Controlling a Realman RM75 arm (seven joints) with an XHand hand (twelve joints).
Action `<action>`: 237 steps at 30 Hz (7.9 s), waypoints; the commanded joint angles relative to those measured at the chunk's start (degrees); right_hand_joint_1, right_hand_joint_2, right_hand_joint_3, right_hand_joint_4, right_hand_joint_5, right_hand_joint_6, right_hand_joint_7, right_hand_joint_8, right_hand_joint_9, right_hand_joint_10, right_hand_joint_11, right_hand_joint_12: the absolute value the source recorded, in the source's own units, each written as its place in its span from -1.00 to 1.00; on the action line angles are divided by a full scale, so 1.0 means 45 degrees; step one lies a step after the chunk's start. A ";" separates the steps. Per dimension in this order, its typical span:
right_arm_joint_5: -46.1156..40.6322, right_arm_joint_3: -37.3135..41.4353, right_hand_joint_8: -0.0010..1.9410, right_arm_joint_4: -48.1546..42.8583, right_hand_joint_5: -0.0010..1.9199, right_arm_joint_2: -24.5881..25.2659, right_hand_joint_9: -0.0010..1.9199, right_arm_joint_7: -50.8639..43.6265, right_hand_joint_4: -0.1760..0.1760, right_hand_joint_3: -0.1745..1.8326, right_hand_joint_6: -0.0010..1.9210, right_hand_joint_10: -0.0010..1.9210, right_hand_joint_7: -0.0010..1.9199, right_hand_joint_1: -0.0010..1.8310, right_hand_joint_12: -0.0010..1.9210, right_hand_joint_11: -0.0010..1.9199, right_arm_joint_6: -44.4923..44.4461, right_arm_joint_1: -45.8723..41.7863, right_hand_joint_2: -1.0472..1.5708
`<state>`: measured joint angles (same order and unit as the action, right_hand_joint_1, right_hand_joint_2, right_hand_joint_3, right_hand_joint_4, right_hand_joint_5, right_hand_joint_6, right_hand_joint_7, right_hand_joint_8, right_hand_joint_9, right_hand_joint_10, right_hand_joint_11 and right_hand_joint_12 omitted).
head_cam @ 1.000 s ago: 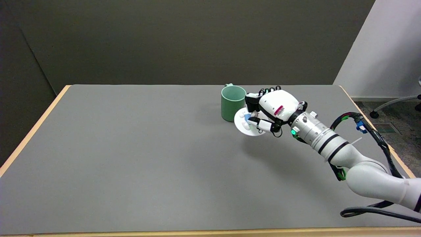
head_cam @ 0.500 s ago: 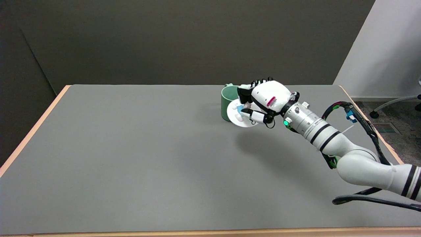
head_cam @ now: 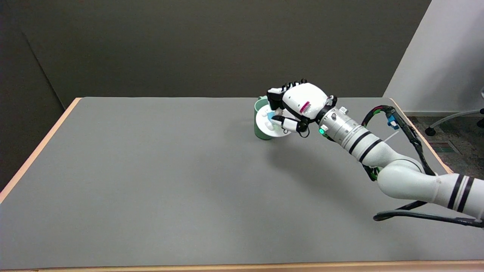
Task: Place the white cup lid onto the cup.
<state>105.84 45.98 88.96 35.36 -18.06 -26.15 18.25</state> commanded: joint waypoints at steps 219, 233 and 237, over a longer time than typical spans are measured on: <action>0.0388 -0.2270 -0.82 -0.5360 -0.70 0.1769 -0.15 0.3728 0.47 0.24 -0.85 -0.71 -0.42 -0.31 -0.01 -0.21 -0.1756 0.4656 0.25; -0.0640 0.2083 -0.81 -0.4727 -0.43 0.0659 -0.10 0.2165 0.89 0.21 -0.80 -0.71 -0.30 -0.34 -0.18 -0.09 -0.1546 0.1391 0.33; -0.1184 0.3963 -0.81 -0.4828 -0.36 0.0552 -0.08 0.2015 1.00 0.21 -0.80 -0.73 -0.24 -0.32 -0.10 -0.15 -0.1696 -0.0105 0.37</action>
<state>106.91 39.99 65.23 41.74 -4.57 -33.67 35.59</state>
